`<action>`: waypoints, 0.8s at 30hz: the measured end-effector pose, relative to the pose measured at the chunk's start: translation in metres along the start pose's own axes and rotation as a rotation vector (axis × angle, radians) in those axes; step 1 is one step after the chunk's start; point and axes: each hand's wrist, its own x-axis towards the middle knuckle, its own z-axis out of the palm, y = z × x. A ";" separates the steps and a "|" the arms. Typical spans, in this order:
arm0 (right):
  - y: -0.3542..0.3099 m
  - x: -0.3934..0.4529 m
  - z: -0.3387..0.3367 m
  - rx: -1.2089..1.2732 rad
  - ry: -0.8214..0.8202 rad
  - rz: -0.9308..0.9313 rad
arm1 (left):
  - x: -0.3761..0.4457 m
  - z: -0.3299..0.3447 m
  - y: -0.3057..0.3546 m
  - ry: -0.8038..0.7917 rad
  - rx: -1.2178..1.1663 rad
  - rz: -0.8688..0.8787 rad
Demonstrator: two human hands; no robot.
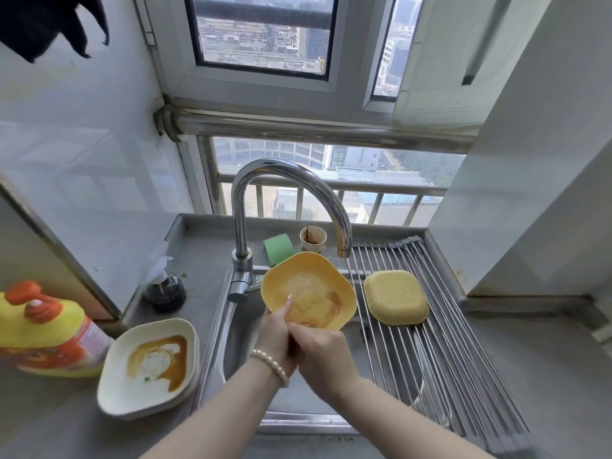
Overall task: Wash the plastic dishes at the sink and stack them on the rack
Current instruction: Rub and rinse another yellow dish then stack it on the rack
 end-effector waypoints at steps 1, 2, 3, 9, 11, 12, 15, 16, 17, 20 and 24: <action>0.008 -0.006 0.000 0.040 -0.006 -0.025 | 0.004 -0.002 0.006 0.028 0.053 0.060; 0.021 -0.013 -0.002 0.047 -0.028 -0.084 | 0.008 -0.004 0.014 0.048 0.121 0.119; 0.034 -0.020 -0.005 0.027 -0.049 -0.162 | 0.012 -0.006 0.021 0.061 0.190 0.157; 0.069 -0.015 -0.027 -0.355 -0.258 -0.155 | 0.014 -0.013 0.047 0.044 0.439 0.018; 0.066 -0.012 -0.023 -0.420 -0.298 -0.117 | 0.015 -0.016 0.051 0.025 0.431 -0.042; 0.060 -0.011 -0.019 -0.412 -0.275 -0.147 | 0.014 -0.017 0.050 0.012 0.395 -0.050; 0.027 -0.004 -0.009 -0.317 -0.212 -0.118 | 0.012 -0.014 0.024 -0.059 0.206 0.024; 0.017 -0.002 -0.004 -0.273 -0.183 -0.066 | 0.008 -0.012 0.014 -0.069 0.145 0.041; 0.010 -0.001 0.000 -0.217 -0.154 -0.016 | 0.006 -0.011 0.006 -0.067 0.095 0.042; 0.004 -0.007 0.001 0.024 -0.124 0.002 | 0.007 -0.012 0.006 -0.054 0.039 0.046; 0.038 -0.016 -0.027 -0.022 -0.201 -0.225 | 0.020 -0.021 0.038 0.010 0.225 0.014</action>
